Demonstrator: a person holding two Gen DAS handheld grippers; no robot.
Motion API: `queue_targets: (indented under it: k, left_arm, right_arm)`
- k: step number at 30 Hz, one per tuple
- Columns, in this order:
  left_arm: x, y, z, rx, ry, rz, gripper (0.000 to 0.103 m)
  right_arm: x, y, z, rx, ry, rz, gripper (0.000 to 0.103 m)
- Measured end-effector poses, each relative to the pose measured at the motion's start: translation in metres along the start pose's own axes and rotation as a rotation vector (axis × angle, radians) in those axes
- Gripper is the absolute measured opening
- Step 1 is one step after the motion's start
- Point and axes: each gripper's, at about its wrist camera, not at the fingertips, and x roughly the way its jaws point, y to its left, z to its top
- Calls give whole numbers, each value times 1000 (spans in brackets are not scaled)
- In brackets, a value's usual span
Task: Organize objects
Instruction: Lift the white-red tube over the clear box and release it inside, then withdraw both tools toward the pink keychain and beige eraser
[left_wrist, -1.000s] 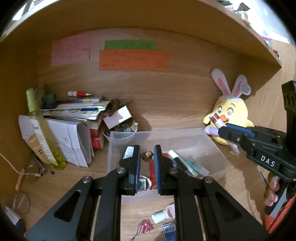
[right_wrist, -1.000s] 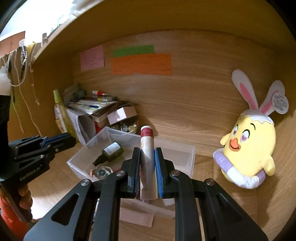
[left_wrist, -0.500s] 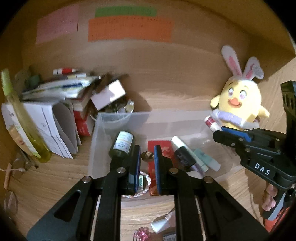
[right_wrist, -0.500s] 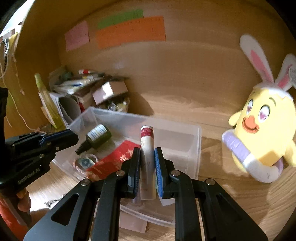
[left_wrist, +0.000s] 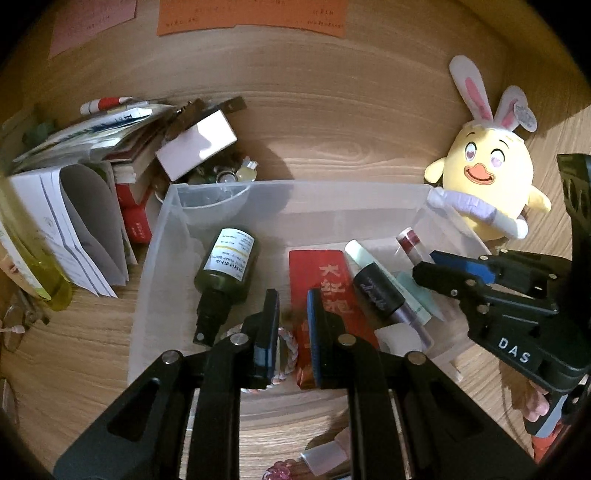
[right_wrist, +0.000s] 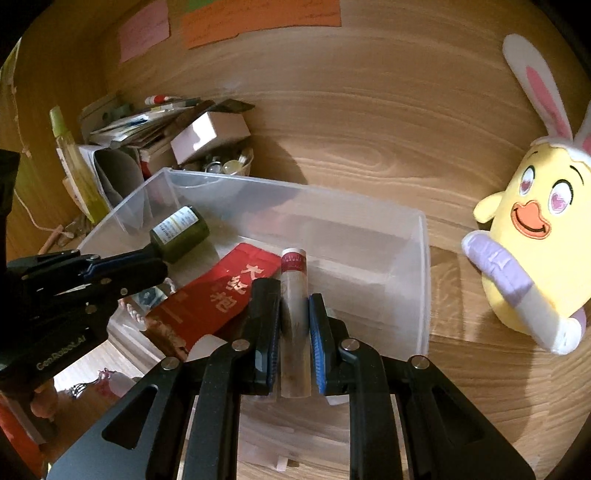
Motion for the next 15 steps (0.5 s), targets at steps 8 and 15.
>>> queue_targets:
  k: [8, 15]
  left_arm:
    - [-6, -3, -1, 0, -10, -6, 26]
    - [-37, -7, -2, 18, -80, 10, 53]
  right_arm:
    - [-9, 2, 1, 12, -11, 13, 20]
    - [-41, 11, 2, 6, -87, 27, 43]
